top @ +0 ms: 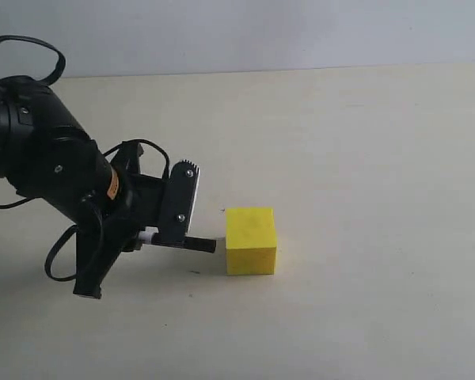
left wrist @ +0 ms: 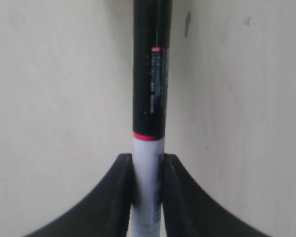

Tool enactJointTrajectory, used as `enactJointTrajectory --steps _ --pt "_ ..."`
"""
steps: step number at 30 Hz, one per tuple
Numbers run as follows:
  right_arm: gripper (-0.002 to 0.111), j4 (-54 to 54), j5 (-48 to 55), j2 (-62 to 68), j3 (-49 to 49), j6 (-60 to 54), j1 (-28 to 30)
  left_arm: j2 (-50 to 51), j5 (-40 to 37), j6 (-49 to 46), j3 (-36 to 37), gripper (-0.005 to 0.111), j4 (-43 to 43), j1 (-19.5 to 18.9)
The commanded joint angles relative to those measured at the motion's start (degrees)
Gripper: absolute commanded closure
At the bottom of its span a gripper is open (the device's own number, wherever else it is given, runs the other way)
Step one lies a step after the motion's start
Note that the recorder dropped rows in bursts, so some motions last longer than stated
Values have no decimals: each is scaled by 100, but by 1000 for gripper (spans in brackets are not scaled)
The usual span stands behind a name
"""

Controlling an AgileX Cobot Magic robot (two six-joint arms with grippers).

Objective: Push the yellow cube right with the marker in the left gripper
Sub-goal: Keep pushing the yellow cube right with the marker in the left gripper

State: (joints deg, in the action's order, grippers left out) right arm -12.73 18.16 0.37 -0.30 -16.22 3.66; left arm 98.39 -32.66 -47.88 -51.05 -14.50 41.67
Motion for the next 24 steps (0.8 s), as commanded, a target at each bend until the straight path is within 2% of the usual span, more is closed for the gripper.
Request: enactJointTrajectory --steps 1,6,24 --pt "108 24 -26 -37 30 -4 33 14 -187 233 -23 107 -158 -243" --pt "108 24 -26 -37 30 -4 33 14 -254 333 -23 107 -158 -454" --pt "108 24 -26 -37 30 -4 33 22 -465 342 -23 107 -158 -479"
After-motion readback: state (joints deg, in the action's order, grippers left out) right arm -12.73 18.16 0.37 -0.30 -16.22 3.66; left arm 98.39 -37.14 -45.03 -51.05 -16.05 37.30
